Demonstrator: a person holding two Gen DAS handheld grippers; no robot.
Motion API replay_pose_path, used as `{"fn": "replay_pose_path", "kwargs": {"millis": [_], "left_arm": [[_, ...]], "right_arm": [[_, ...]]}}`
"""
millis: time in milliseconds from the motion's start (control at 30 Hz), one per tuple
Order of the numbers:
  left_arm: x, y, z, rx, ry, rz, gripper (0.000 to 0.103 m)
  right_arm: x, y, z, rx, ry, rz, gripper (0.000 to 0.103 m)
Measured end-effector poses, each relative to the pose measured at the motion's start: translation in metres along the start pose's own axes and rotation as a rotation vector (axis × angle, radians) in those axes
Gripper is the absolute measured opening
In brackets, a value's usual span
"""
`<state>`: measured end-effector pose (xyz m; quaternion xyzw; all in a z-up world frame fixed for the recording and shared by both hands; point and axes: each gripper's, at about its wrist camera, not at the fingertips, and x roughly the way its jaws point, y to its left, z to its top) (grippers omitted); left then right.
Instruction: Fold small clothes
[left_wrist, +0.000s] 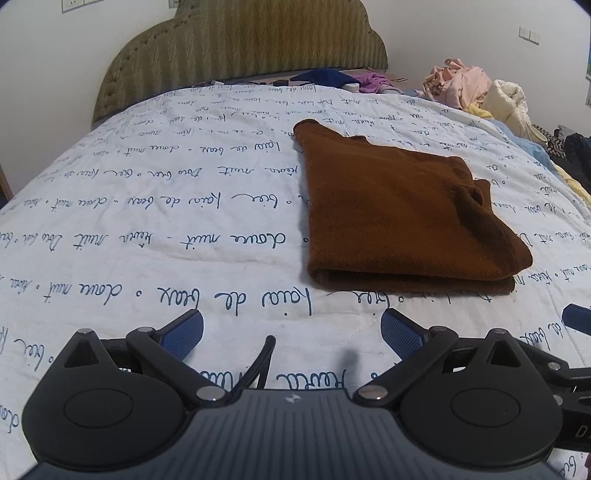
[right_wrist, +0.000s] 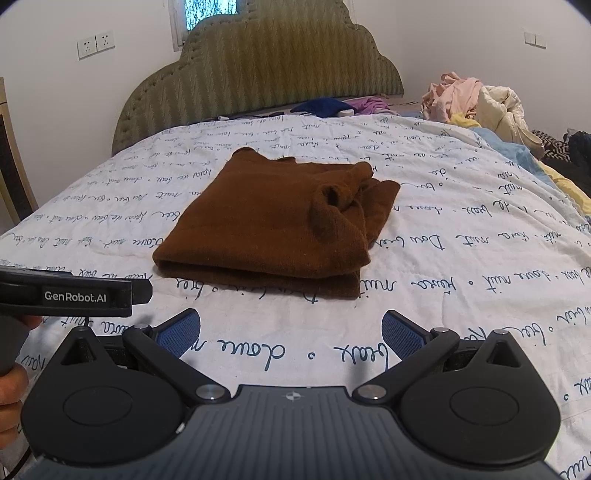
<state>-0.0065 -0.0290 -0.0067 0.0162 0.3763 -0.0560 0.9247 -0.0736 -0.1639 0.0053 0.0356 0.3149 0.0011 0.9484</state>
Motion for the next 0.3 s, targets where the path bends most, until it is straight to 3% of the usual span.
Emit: {"fn": "replay_pose_path", "kwargs": {"millis": [300], "left_arm": [[-0.012, 0.001, 0.000, 0.003, -0.020, 0.012, 0.103]], "right_arm": [[-0.008, -0.003, 0.001, 0.011, -0.016, 0.001, 0.103]]}}
